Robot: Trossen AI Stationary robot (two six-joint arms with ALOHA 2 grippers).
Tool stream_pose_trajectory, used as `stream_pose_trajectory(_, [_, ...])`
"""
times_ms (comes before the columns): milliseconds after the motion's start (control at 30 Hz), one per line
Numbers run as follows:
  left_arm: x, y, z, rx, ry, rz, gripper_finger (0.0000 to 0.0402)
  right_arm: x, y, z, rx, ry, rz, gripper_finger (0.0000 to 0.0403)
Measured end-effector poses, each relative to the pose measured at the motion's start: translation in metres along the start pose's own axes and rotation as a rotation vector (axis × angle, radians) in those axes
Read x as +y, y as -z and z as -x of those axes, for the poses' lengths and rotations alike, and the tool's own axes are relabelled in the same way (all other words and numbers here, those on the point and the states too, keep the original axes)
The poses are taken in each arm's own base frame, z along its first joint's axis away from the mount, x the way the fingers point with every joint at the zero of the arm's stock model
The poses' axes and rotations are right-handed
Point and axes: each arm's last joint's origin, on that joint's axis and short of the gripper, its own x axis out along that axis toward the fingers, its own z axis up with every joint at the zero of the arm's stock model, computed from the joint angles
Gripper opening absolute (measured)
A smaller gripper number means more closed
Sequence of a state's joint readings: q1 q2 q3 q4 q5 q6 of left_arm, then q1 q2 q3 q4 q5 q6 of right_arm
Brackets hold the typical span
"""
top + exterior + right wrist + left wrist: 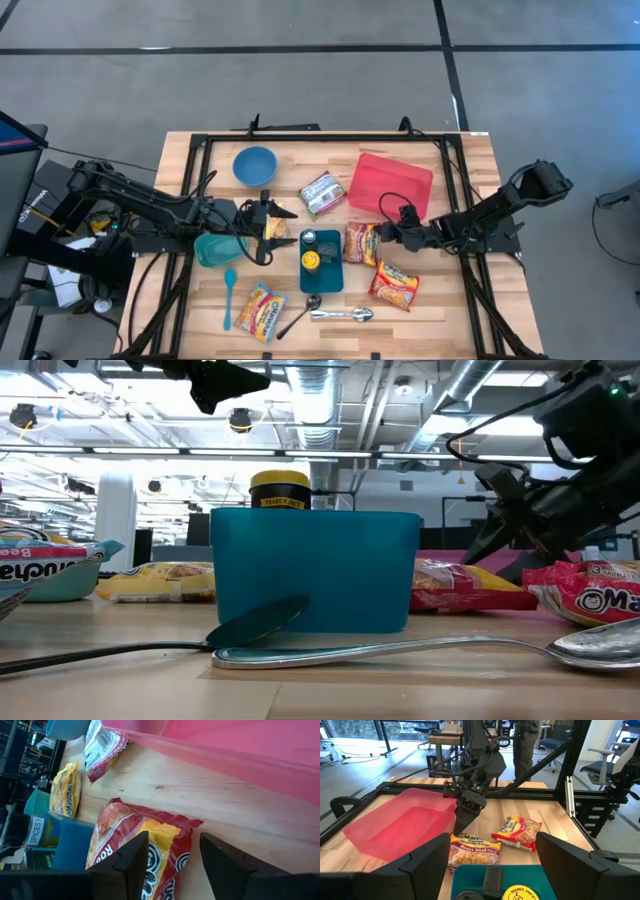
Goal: Pick & Place Food Item
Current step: Put the red noodle pack into the red bin
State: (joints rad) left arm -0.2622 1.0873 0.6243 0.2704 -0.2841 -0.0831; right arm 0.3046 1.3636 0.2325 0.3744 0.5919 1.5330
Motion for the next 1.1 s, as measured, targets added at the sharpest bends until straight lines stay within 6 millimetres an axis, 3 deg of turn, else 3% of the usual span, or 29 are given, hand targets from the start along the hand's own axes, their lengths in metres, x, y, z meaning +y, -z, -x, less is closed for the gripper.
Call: stream_pose_trajectory(1100, [0.0001, -0.0001, 0.0000, -0.001, 0.000, 0.000, 0.0290, 0.0040, 0.0014, 0.0008, 0.017, -0.039, 0.031, 0.0171])
